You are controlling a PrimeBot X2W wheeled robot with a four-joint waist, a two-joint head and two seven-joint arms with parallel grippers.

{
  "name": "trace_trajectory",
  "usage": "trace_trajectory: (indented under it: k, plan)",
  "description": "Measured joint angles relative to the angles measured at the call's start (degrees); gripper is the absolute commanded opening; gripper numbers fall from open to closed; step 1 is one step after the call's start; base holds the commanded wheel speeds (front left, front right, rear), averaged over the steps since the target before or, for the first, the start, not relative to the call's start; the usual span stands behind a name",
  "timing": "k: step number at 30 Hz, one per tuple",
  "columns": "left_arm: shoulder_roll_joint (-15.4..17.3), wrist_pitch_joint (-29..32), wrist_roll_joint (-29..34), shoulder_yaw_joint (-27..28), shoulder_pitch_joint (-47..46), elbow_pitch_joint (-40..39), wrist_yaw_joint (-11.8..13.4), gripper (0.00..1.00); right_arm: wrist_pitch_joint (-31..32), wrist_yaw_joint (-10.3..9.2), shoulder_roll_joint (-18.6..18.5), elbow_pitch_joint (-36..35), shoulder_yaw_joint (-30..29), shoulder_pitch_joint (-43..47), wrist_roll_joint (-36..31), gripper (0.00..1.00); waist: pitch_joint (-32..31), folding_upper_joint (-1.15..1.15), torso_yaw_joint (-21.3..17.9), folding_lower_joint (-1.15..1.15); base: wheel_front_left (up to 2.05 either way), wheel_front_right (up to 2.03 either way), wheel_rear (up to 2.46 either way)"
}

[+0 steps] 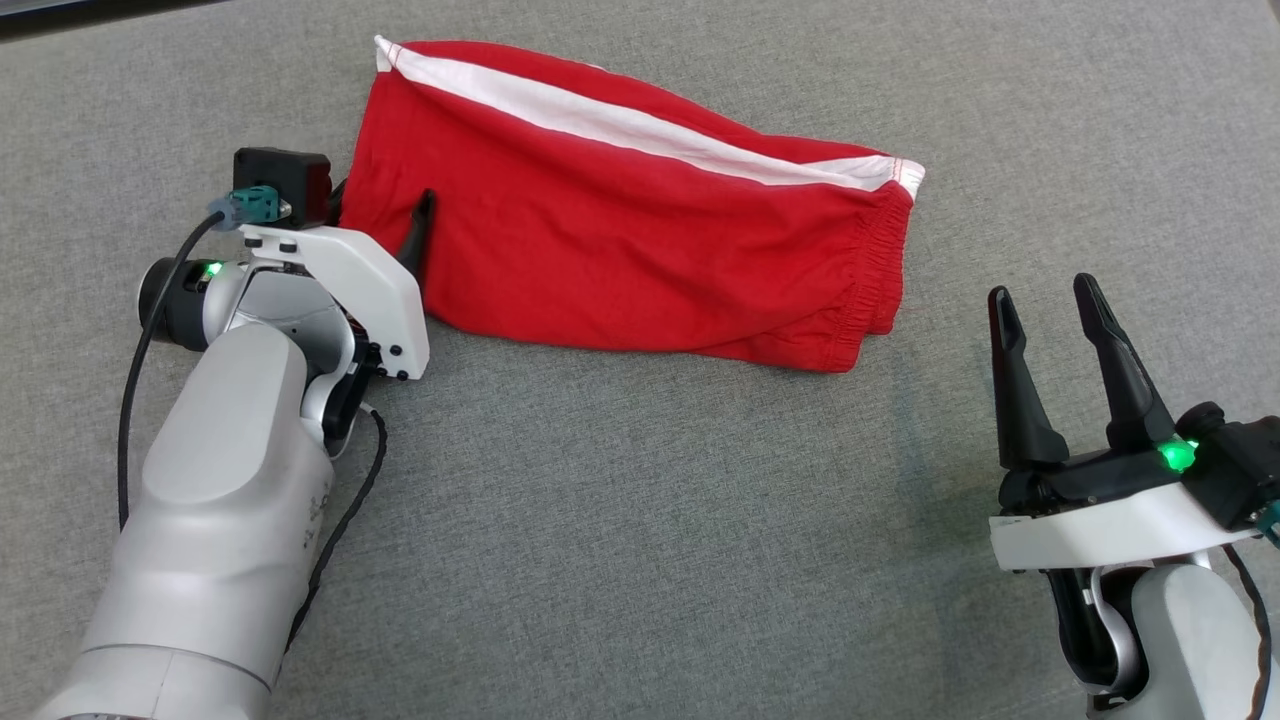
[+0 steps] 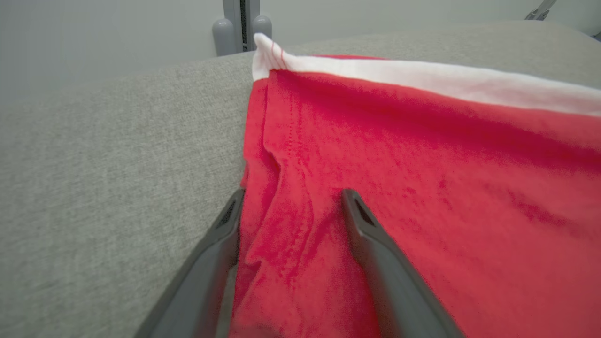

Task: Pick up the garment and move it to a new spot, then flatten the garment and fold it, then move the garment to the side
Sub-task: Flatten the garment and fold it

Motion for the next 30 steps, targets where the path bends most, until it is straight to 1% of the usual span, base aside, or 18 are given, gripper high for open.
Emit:
trace_trajectory:
  k: [1,2,3,5,9,14,19,24,30]
  plan:
    - [-0.12,0.4,-0.52,-0.05,-0.64,0.86,-0.38,0.5,-0.09,0.0,0.05,0.16,-0.02,0.01,0.02,1.0,0.02,0.0,-0.1,0.0,0.0,0.0,0.0]
    - [-0.2,0.38,-0.54,-0.22,-1.05,1.41,-0.44,0.09,-0.18,0.0,0.09,0.27,-0.08,0.01,0.05,1.0,0.02,0.0,-0.12,0.0,0.0,0.0,0.0]
    - [-0.2,0.27,-0.54,-0.36,-1.3,1.81,-0.49,0.0,-0.25,0.0,0.16,0.29,-0.11,-0.01,0.1,1.0,0.02,0.0,-0.12,0.0,0.0,0.0,0.0]
    - [-0.24,-0.31,-0.64,-0.71,-1.52,2.5,-0.92,0.0,-0.41,0.0,0.23,0.46,-0.1,-0.02,0.29,1.0,-0.01,0.0,-0.04,0.0,0.0,0.0,0.0]
    - [-0.65,-2.99,-1.25,-0.67,-1.07,2.13,-0.96,0.0,-0.78,0.0,0.34,0.21,-0.11,-0.49,0.87,1.0,-0.05,0.0,0.47,0.0,0.0,0.0,0.0]
    - [-1.46,-6.32,-2.82,-0.21,3.15,-3.18,-0.51,0.0,-1.12,0.0,0.05,-0.73,-1.29,-0.13,0.85,1.0,-0.12,0.0,2.17,0.0,0.0,0.0,0.0]
    - [-1.91,-7.8,-4.52,0.23,11.98,-12.46,0.79,0.0,-0.55,0.0,0.0,-1.7,-2.67,1.34,0.48,1.0,-0.68,0.0,4.49,0.0,0.0,0.0,0.0]
    - [-2.24,-6.09,-6.45,0.16,22.3,-23.95,2.98,0.0,0.44,0.0,0.21,-2.74,-3.58,2.85,0.16,1.0,-1.58,0.0,7.01,0.0,0.0,0.0,0.0]
    - [-2.16,-2.79,-7.53,0.29,32.04,-36.13,6.44,0.0,1.69,0.0,0.47,-3.65,-4.03,3.85,-0.1,1.0,-2.88,0.0,8.32,0.0,0.0,0.0,0.0]
